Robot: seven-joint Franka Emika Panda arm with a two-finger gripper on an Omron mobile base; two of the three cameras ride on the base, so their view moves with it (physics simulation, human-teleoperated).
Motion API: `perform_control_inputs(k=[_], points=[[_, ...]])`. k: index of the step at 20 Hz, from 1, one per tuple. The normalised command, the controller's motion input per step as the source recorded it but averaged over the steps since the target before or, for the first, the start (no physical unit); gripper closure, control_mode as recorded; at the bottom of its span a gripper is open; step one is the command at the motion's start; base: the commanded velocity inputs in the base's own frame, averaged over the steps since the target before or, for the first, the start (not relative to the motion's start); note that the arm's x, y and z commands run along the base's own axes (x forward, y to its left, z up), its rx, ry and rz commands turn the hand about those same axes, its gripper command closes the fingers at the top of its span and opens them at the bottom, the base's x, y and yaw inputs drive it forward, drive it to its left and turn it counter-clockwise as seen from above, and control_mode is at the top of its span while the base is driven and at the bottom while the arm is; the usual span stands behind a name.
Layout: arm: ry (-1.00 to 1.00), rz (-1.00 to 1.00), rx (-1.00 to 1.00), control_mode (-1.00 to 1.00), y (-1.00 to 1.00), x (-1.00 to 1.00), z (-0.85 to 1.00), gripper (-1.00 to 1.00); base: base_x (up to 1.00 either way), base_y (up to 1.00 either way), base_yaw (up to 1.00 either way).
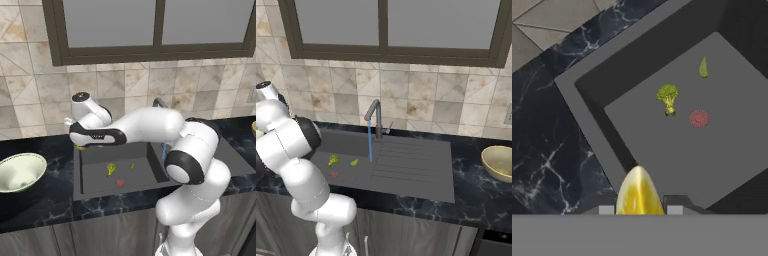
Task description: Pick the lemon wedges from the sink and place them in one bowl. Place the broccoli in the other bowl. Then turn off the sink faucet.
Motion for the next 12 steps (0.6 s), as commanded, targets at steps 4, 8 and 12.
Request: perform_control_inputs(k=[4, 8, 12], points=[[-0.01, 0.00, 0.00, -1.00, 0.54, -0.28, 0.04, 1.00, 0.00, 0.00, 0.00], [0.00, 0.00, 0.01, -1.00, 0.53, -0.22, 0.15, 1.00, 0.00, 0.00, 0.00], [0.00, 0.00, 0.03, -1.00, 0.57, -0.14, 0.13, 1.00, 0.00, 0.00, 0.00]])
